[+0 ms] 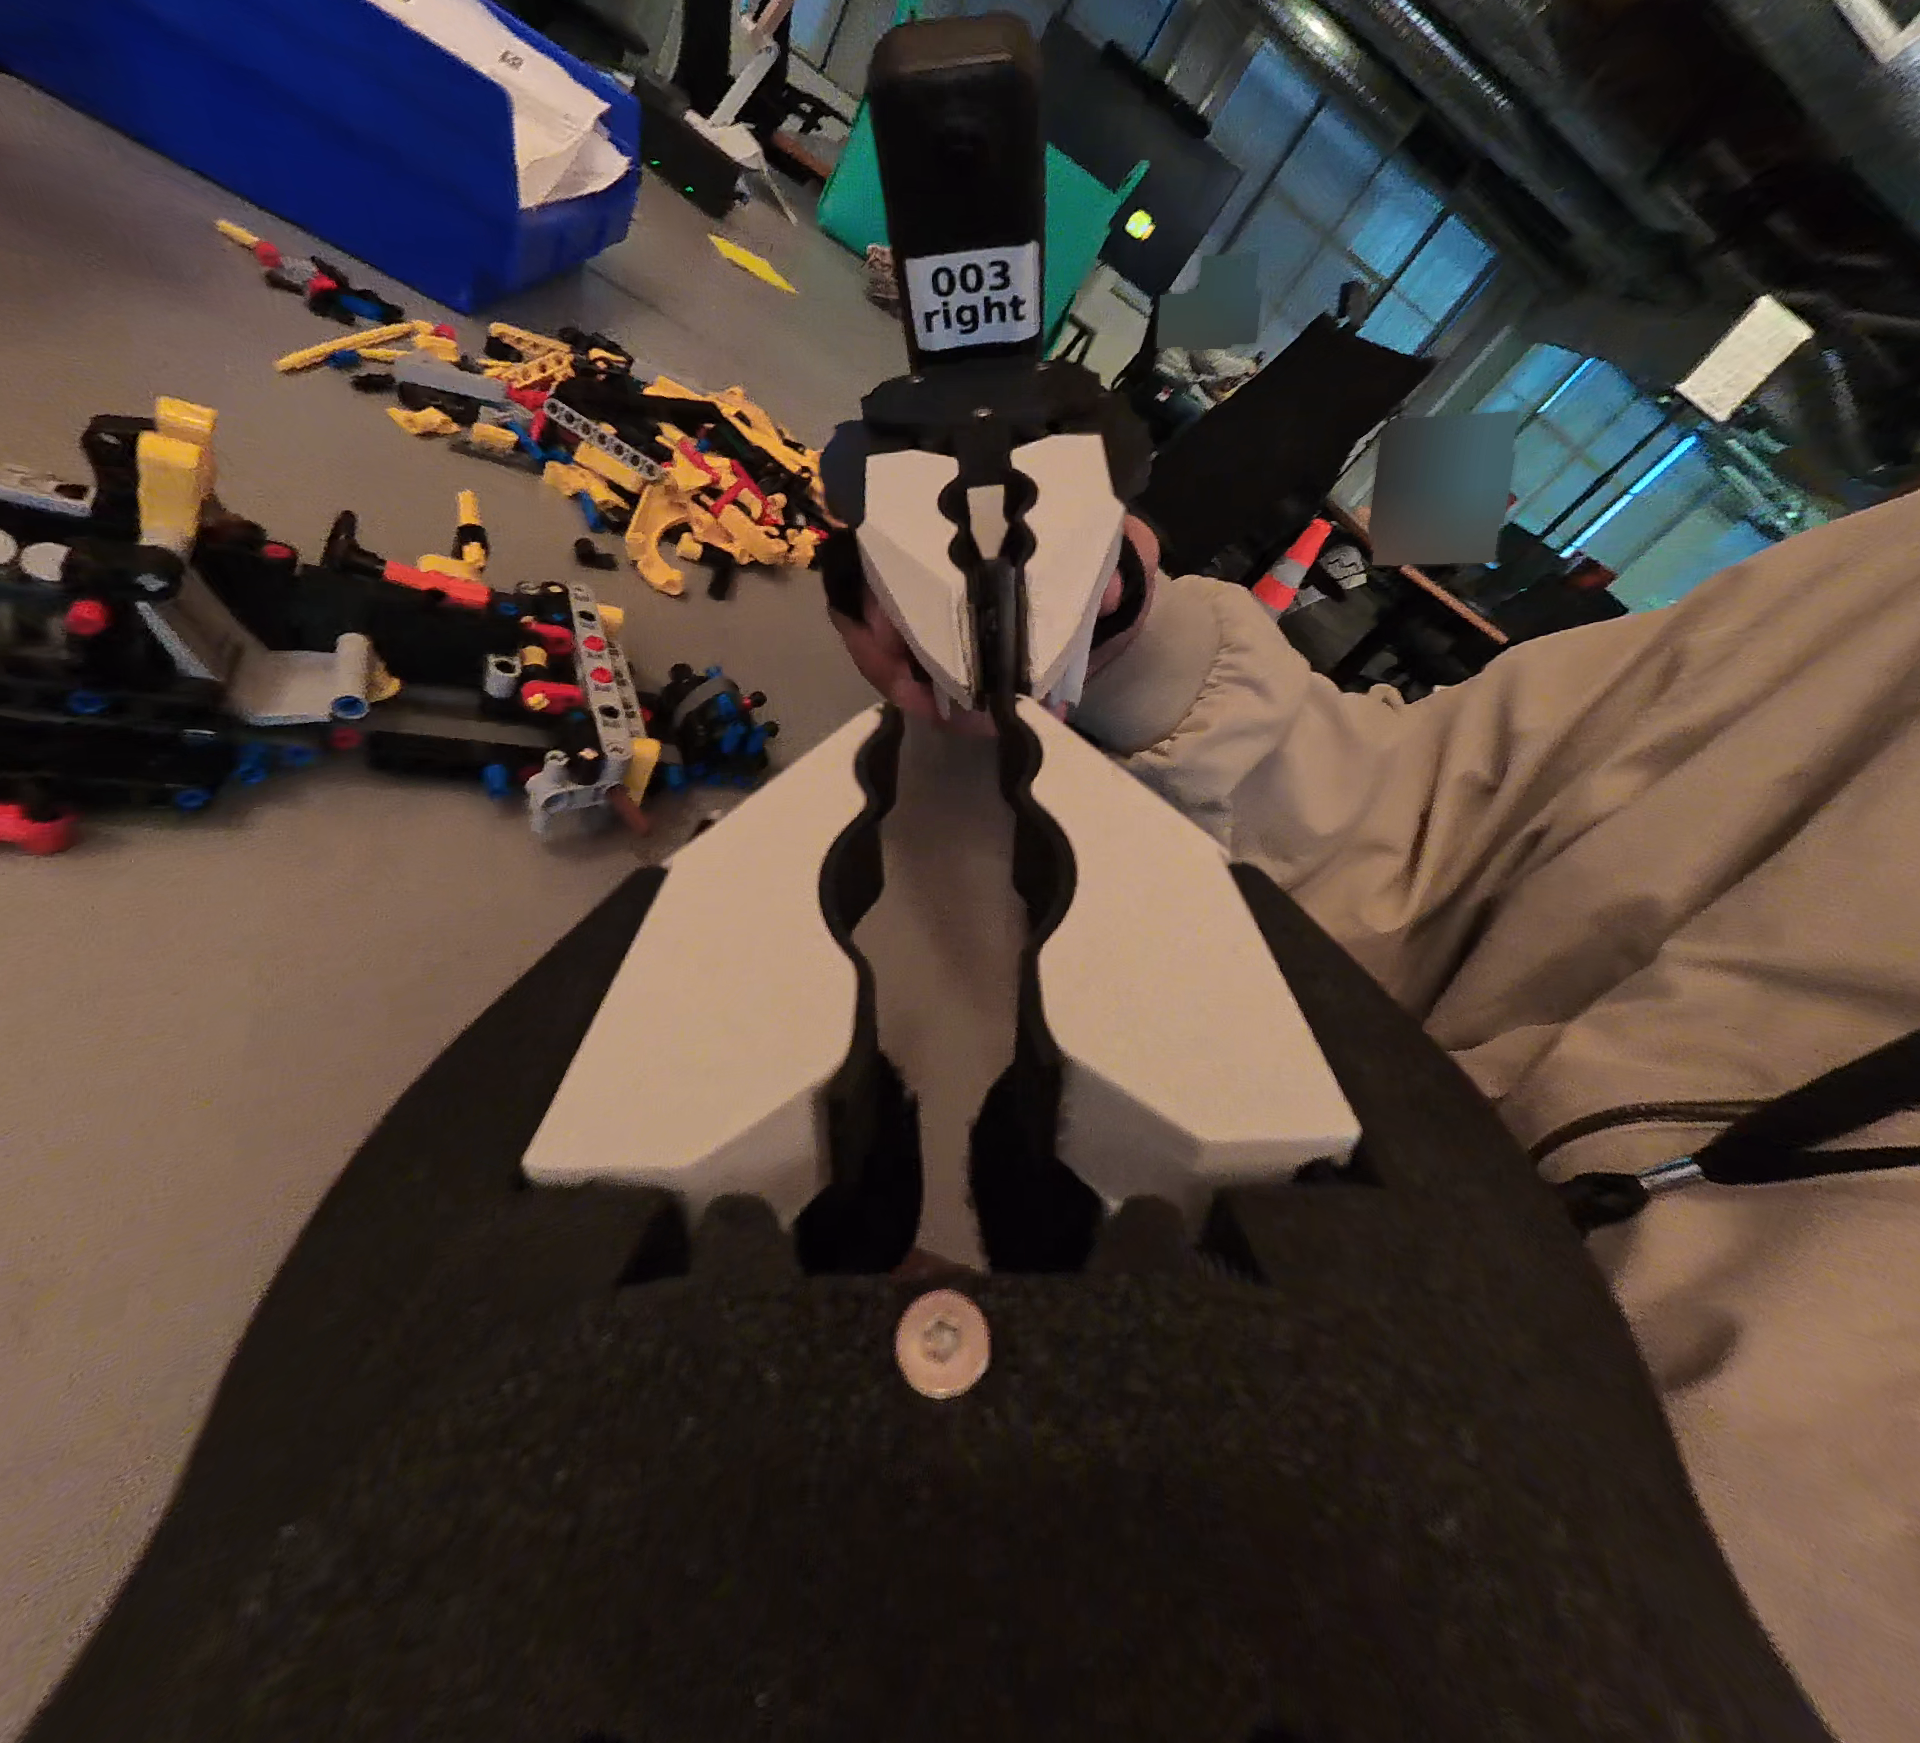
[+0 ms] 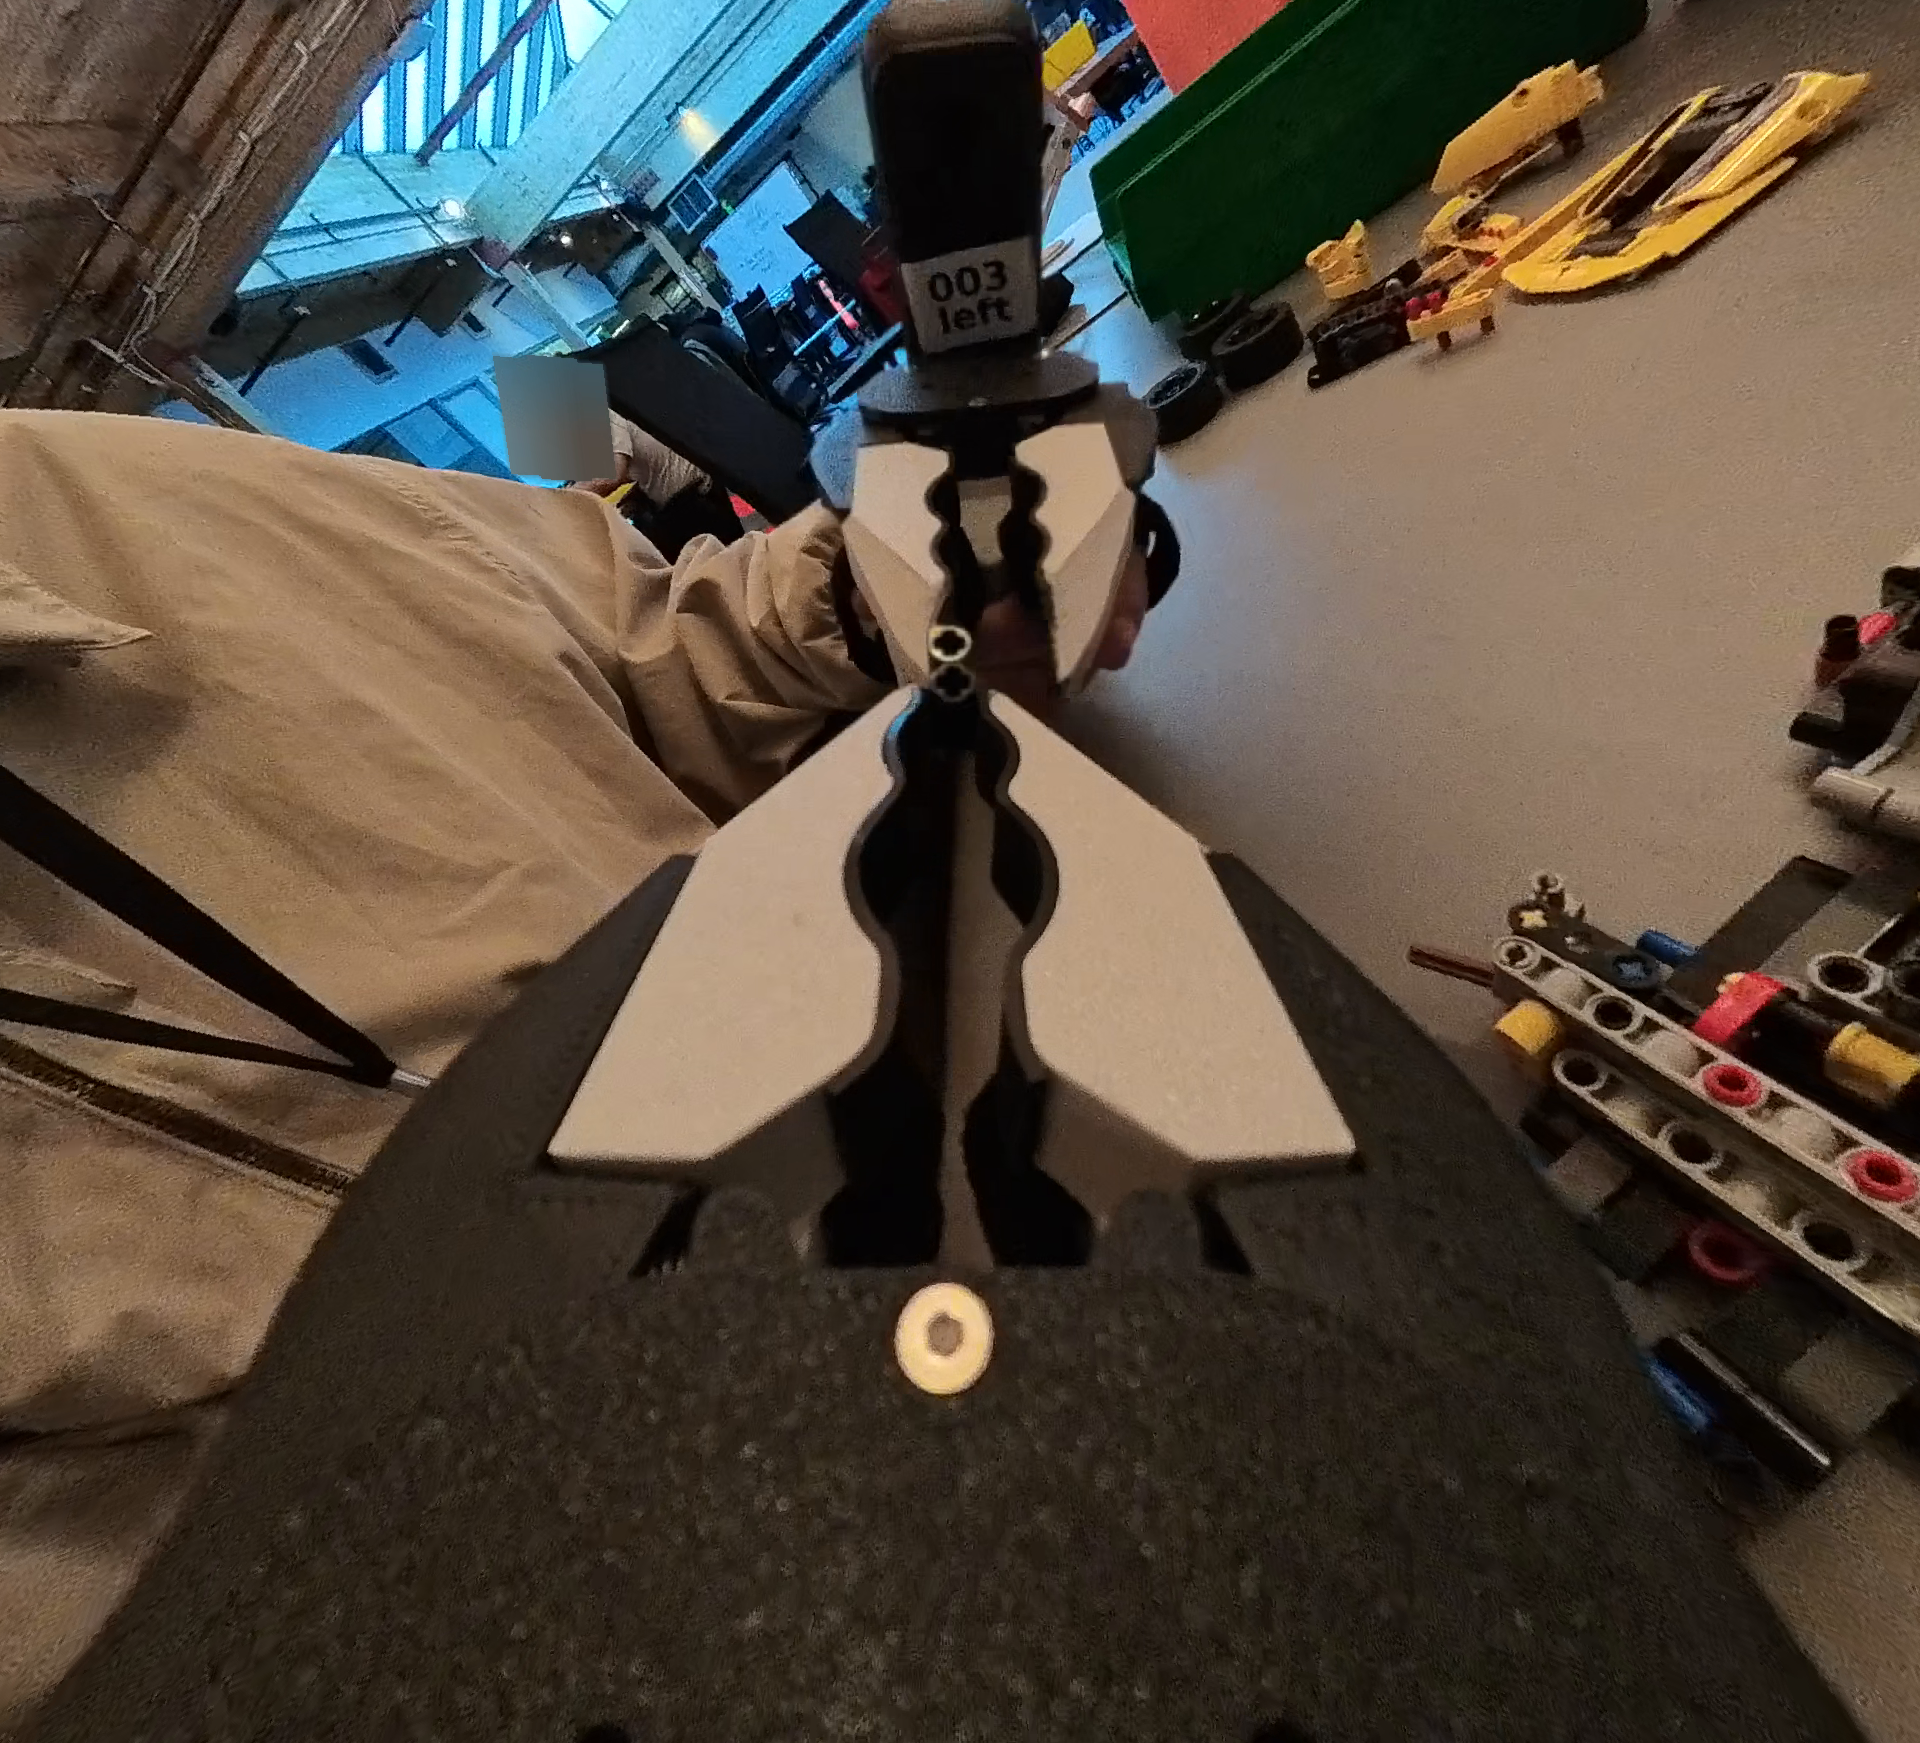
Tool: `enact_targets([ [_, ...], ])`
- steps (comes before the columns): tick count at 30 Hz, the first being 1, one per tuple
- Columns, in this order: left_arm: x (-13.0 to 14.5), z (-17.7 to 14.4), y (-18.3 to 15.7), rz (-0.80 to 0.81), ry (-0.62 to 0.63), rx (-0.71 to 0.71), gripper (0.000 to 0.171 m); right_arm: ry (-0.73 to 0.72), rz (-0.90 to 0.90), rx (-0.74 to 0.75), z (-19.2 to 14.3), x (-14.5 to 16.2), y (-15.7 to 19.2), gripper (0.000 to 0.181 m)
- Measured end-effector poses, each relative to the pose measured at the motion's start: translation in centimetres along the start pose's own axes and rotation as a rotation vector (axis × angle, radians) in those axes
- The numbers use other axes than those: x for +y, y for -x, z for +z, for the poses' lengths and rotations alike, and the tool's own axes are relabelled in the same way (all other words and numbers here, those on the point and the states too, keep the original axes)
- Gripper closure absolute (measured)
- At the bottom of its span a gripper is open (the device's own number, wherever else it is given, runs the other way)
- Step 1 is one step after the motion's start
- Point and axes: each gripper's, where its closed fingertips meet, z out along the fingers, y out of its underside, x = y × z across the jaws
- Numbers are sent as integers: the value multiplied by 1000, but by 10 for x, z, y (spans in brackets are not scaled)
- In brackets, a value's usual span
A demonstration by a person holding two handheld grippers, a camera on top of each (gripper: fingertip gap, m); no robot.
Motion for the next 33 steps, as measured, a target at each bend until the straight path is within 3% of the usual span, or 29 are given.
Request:
enact_targets([
  [2, -1, -1, -3, 12, -5, 9, 160, -5, -2, -4, 1, -1, 0, 175],
  [7, -9, -7, 0, 29, -39, -15, 159, 23, -14, 40, 0, 4, -7, 176],
  [12, -14, -11, 9, -24, -71, -26, 155, 106, -79, 186, -4, 15, -29, 175],
  [14, -16, -15, 11, -28, -84, -35, 155, 69, -119, 428, -38, 2, -65, 175],
  [16, -16, -17, 12, -33, -84, -40, 155, -20, -79, 793, -110, -12, -112, 175],
  [19, -10, -14, 13, -8, -52, -57, 155, -100, -23, 1108, -200, -16, -134, 173],
  [24, 6, -4, 12, 63, 36, -82, 155, -141, 12, 1207, -257, -16, -130, 174],
  [30, 11, -2, 18, 93, 66, -124, 155, -226, 9, 1207, -284, -23, -121, 168],
  [33, 18, -4, 35, 130, 111, -224, 155, -269, -22, 1206, -286, -36, -109, 166],
])
